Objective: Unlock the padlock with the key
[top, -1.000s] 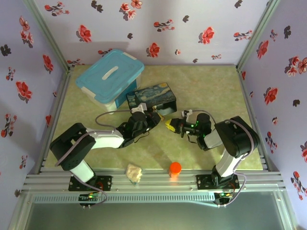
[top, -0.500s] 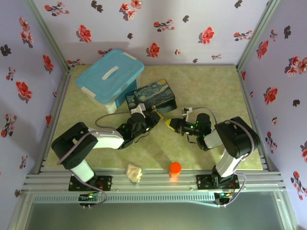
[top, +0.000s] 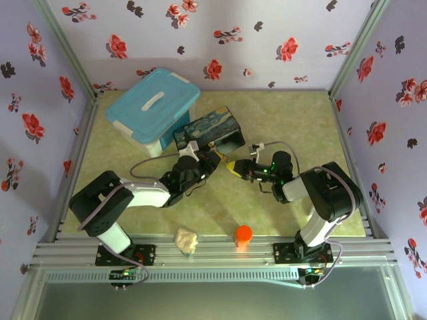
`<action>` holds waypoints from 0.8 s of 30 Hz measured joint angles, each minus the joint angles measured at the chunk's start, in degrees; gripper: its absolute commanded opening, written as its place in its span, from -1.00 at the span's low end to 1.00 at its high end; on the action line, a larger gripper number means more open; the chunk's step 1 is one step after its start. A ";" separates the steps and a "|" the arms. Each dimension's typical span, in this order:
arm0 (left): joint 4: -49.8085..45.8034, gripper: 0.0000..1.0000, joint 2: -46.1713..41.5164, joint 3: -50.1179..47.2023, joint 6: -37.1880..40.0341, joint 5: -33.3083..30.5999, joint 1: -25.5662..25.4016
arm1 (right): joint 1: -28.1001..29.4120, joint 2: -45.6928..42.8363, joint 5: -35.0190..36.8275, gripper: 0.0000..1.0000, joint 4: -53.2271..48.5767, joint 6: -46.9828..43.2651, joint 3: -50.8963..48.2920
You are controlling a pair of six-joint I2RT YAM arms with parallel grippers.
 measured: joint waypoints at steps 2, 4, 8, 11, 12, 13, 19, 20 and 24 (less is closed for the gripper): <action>-1.42 -1.00 -0.52 0.42 0.98 -0.02 0.02 | -0.04 -0.20 -0.22 -1.00 -0.46 0.59 0.13; -3.41 -1.00 -1.38 0.90 1.64 0.00 0.02 | -0.26 -0.09 -0.72 -1.00 -0.76 1.44 0.42; -5.99 -1.00 -2.78 1.27 2.91 0.04 0.02 | -1.86 2.99 -4.50 -1.00 0.46 2.69 2.10; -7.04 -1.00 -2.78 1.25 3.50 0.44 0.02 | -2.21 4.59 -6.25 -1.00 1.38 2.71 2.40; -7.17 -1.00 -2.78 1.25 3.54 0.52 0.02 | -2.23 4.72 -6.49 -1.00 1.40 2.73 2.40; -7.17 -1.00 -2.75 1.25 3.54 0.57 0.02 | -2.29 4.79 -6.62 -0.99 1.44 2.73 2.40; -5.62 -1.00 -0.96 1.27 3.52 0.92 0.00 | -3.17 5.81 -6.67 -0.80 1.44 2.75 2.38; -5.44 -1.00 -0.55 1.29 3.52 0.98 0.00 | -3.17 6.05 -6.56 -0.80 1.42 2.95 2.38; -5.46 -1.00 -0.17 1.40 3.52 2.67 -0.04 | -3.17 6.38 -5.38 -0.72 1.44 3.10 2.38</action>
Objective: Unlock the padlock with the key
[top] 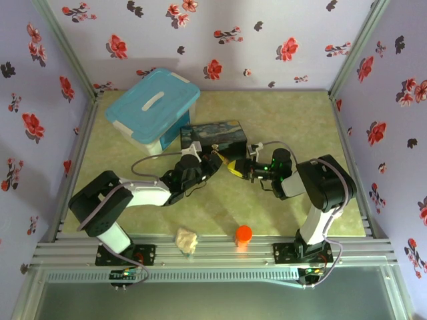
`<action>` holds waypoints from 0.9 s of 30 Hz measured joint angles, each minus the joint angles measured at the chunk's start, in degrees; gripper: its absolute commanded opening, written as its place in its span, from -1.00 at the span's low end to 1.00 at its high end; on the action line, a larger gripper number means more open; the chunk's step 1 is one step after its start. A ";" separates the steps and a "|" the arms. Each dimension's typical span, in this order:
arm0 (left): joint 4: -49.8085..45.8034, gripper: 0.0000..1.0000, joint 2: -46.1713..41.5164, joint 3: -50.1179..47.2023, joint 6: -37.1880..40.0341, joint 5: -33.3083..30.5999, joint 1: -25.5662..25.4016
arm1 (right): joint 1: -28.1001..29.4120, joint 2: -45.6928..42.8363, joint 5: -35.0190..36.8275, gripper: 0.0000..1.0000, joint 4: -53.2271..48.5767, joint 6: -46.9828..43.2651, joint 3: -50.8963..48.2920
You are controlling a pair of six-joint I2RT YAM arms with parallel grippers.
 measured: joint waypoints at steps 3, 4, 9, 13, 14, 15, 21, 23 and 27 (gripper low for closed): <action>0.02 -1.00 0.00 0.00 0.00 0.83 0.00 | -0.22 0.07 0.33 -0.66 0.39 0.00 0.00; 0.07 -1.00 0.00 0.00 0.00 0.87 0.00 | -0.35 0.09 0.35 -0.66 0.42 -0.02 0.00; 0.33 -1.00 0.09 -0.28 0.00 1.57 0.00 | -0.70 0.24 0.94 -0.60 0.98 -0.17 -1.05; 0.94 -1.00 0.98 -0.68 -0.04 2.67 -0.31 | -0.72 0.24 2.01 -0.69 1.70 -0.24 -3.23; 1.07 -1.00 1.42 -0.76 -0.07 2.91 -0.44 | -0.74 0.20 2.29 -0.76 1.77 -0.42 -3.82; 1.29 -1.00 1.79 -0.87 -0.09 3.06 -0.50 | -0.74 0.02 2.60 -0.82 1.79 -0.44 -4.28; 4.72 -1.00 3.98 -1.25 -2.12 4.37 -0.66 | -1.07 -2.27 4.63 -1.00 1.84 -0.85 -6.58; 5.51 -1.00 4.28 -1.40 -2.54 4.48 -0.68 | -1.11 -2.29 4.68 -1.00 1.86 -0.92 -6.62; 6.43 -1.00 4.50 -1.70 -3.04 4.48 -0.68 | -1.11 -2.23 4.85 -0.52 1.88 -1.18 -6.62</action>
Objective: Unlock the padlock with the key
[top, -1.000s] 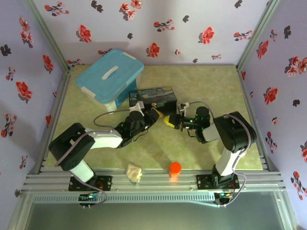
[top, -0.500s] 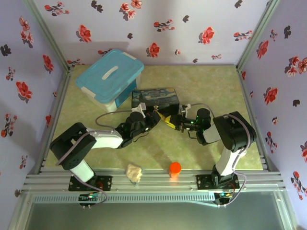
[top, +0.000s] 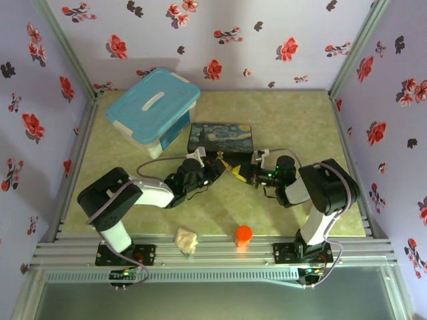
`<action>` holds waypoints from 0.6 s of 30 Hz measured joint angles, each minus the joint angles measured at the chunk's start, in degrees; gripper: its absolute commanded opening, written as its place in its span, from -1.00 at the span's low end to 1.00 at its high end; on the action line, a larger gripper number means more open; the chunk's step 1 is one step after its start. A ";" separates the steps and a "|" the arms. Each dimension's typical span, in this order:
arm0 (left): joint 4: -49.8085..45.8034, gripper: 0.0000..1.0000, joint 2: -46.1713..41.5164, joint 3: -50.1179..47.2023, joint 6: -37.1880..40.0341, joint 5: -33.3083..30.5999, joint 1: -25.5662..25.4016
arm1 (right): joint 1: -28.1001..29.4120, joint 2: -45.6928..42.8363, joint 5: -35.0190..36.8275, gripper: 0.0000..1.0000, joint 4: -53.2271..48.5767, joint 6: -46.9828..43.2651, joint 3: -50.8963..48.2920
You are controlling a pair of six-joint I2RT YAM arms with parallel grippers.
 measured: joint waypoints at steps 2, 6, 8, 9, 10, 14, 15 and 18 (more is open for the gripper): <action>0.42 -1.00 0.02 -0.55 -0.11 0.81 -0.17 | -0.15 0.28 1.42 -0.42 0.57 -0.63 0.02; -0.04 -1.00 0.92 -1.38 -0.55 2.36 -1.75 | -0.48 0.37 3.34 -0.38 1.88 -0.92 0.04; 0.00 -1.00 1.62 -1.40 -0.68 2.38 -1.86 | -0.48 0.37 3.72 -0.38 2.05 -0.98 0.00; 0.04 -1.00 1.84 -1.40 -0.72 2.38 -1.86 | -0.48 0.37 3.82 -0.38 2.10 -0.98 0.00; 0.11 -1.00 2.01 -1.40 -0.90 2.38 -1.86 | -0.48 0.37 3.89 -0.38 2.14 -0.98 -0.02; 0.46 -1.00 2.75 -1.40 -0.90 2.38 -1.86 | -0.50 0.37 4.24 -0.38 2.62 -1.42 -0.87; 0.33 -1.00 2.97 -1.40 -0.81 2.38 -1.86 | -0.50 0.42 4.31 -0.38 2.69 -1.77 -1.14; -1.42 -1.00 3.48 -1.29 0.96 2.25 -1.86 | -0.55 1.22 4.33 -0.39 2.71 -3.10 -1.51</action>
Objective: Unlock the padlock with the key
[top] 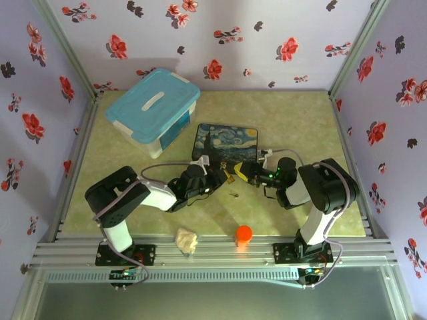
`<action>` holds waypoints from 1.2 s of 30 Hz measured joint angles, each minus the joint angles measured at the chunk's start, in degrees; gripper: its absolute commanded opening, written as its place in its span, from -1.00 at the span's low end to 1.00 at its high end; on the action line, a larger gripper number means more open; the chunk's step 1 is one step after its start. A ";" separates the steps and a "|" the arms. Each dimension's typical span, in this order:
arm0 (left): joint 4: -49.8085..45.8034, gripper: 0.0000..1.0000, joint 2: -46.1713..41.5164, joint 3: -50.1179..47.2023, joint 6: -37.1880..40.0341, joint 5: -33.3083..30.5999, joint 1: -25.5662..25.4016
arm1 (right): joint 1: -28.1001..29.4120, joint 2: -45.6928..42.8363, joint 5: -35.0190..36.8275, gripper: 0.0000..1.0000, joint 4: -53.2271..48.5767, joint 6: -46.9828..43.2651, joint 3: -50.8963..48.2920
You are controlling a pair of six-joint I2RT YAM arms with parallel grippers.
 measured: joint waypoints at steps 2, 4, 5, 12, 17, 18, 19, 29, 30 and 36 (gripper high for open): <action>-2.58 -1.00 0.39 0.63 1.97 -0.28 0.00 | 0.00 0.70 0.44 -0.38 -1.18 -1.51 -0.13; -3.98 -1.00 0.98 1.49 3.82 -0.31 0.00 | -0.02 0.87 1.77 -0.38 -3.28 -3.45 -0.22; -4.46 -1.00 1.38 2.08 4.50 -0.28 0.00 | -0.11 0.85 2.54 -0.38 -4.50 -4.55 -0.26; -4.63 -0.83 4.13 4.59 8.11 -0.33 0.09 | 0.74 -9.22 10.05 -0.36 -27.96 -16.79 0.48; -5.64 -0.57 4.24 4.85 10.29 -0.31 0.37 | 6.75 -24.61 21.86 -0.32 -55.65 -30.73 7.85; -5.90 -0.51 4.24 4.94 10.71 -0.26 0.44 | 7.50 -26.49 23.21 -0.31 -59.25 -32.70 9.07; -6.34 -0.48 4.24 5.05 11.23 -0.28 0.44 | 7.96 -27.93 24.59 -0.30 -62.60 -34.53 10.14; -8.24 -0.02 2.19 3.10 13.44 -0.35 1.11 | 20.65 -32.74 39.98 -0.23 -81.66 -51.80 12.90; -8.81 0.00 1.60 2.62 13.51 -0.37 1.20 | 21.97 -33.51 40.35 -0.22 -81.55 -53.33 12.68; -11.30 0.09 -2.99 -0.83 13.73 -0.61 1.53 | 24.20 -33.09 41.79 -0.24 -81.35 -57.46 12.48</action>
